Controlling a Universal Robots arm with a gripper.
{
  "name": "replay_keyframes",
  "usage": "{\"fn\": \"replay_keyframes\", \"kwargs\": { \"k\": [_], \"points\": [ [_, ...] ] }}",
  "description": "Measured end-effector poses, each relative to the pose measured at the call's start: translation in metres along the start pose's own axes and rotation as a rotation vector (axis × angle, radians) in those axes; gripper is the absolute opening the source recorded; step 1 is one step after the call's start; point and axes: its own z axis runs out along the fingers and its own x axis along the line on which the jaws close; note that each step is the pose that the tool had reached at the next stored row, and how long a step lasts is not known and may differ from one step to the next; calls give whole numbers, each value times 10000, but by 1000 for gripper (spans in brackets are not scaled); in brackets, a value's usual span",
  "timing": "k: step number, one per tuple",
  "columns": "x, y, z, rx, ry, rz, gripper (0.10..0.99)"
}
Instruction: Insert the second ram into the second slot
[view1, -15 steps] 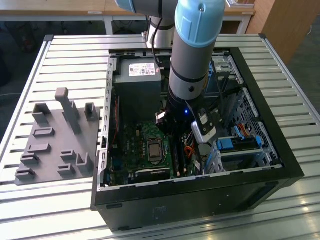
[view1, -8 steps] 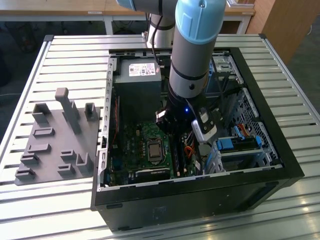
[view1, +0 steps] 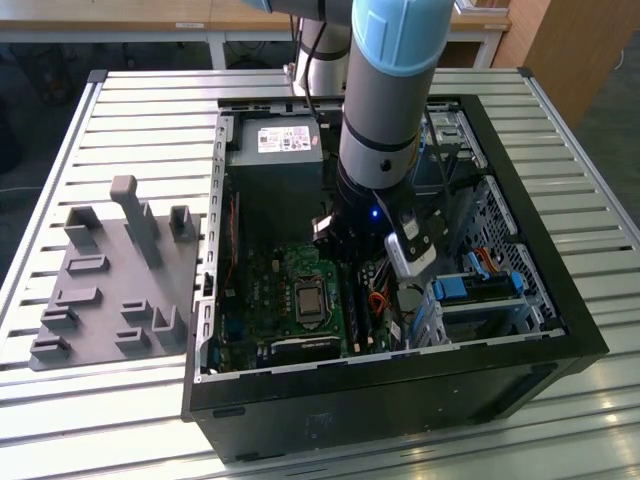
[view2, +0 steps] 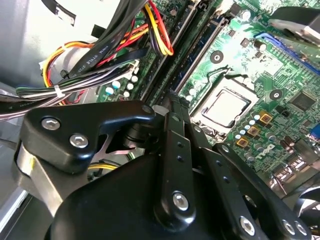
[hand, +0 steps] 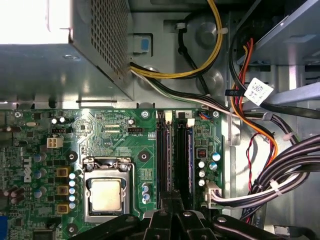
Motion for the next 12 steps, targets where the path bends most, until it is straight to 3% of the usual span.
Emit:
{"fn": "replay_keyframes", "kwargs": {
  "k": [6, 12],
  "points": [
    [-3, 0, 15, 21, 0, 0, 106],
    [-2, -3, 82, 23, 0, 1, 106]
  ]
}}
